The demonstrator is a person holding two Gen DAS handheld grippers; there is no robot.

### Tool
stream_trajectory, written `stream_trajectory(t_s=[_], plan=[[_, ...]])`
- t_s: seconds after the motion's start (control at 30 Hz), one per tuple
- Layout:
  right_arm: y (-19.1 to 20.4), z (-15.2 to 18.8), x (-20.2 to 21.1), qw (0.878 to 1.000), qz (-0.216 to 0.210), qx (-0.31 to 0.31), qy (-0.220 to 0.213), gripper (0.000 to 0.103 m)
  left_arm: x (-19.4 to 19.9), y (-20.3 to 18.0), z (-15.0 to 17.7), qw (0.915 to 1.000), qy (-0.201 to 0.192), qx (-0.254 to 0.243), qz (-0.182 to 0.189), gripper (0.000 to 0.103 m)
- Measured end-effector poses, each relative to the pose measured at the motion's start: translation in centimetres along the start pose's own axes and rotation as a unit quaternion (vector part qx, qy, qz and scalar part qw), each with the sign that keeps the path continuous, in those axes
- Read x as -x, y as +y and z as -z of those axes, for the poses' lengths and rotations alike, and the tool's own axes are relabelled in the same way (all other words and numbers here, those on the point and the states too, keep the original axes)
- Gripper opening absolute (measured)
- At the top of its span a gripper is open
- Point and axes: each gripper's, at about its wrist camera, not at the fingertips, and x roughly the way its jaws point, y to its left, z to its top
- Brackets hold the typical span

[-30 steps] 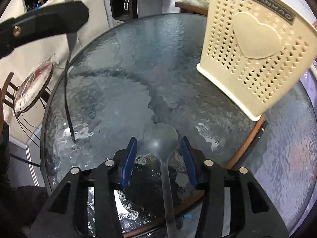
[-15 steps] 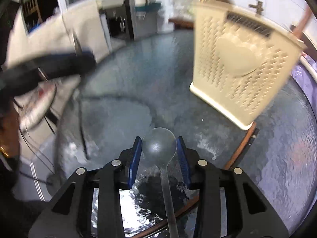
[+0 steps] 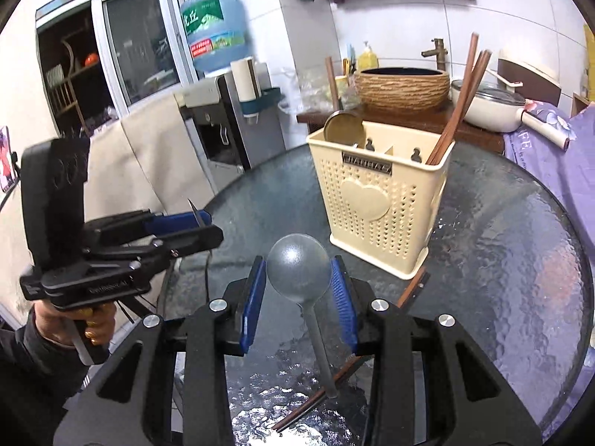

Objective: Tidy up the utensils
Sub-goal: 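Lift both held spoons and carry them over the cream holder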

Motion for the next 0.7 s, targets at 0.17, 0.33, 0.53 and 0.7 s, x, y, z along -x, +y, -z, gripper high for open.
stream_trajectory(t_s=[0.17, 0.33, 0.53, 0.7], plan=[[-0.4, -0.4, 1.1, 1.0, -0.004, -0.02, -0.016, 0.037, -0.1, -0.6, -0.8, 1.0, -0.006, 0.0, 0.006, 0.036], [-1.2, -1.7, 2.8, 0.997, -0.005, -0.042, -0.058, 0.037, -0.1, -0.6, -2.6, 0.9997, -0.023, 0.011, 0.008, 0.036], [-2.2, -4.8, 4.5, 0.99, 0.019, -0.067, -0.123, 0.037, 0.3, -1.4, -6.3, 0.9976, -0.066, 0.016, 0.007, 0.036], [-2.3, -8.6, 6.1, 0.979, 0.047, -0.064, -0.186, 0.037, 0.7, -1.9, -10.9, 0.992, -0.125, 0.021, -0.007, 0.036]])
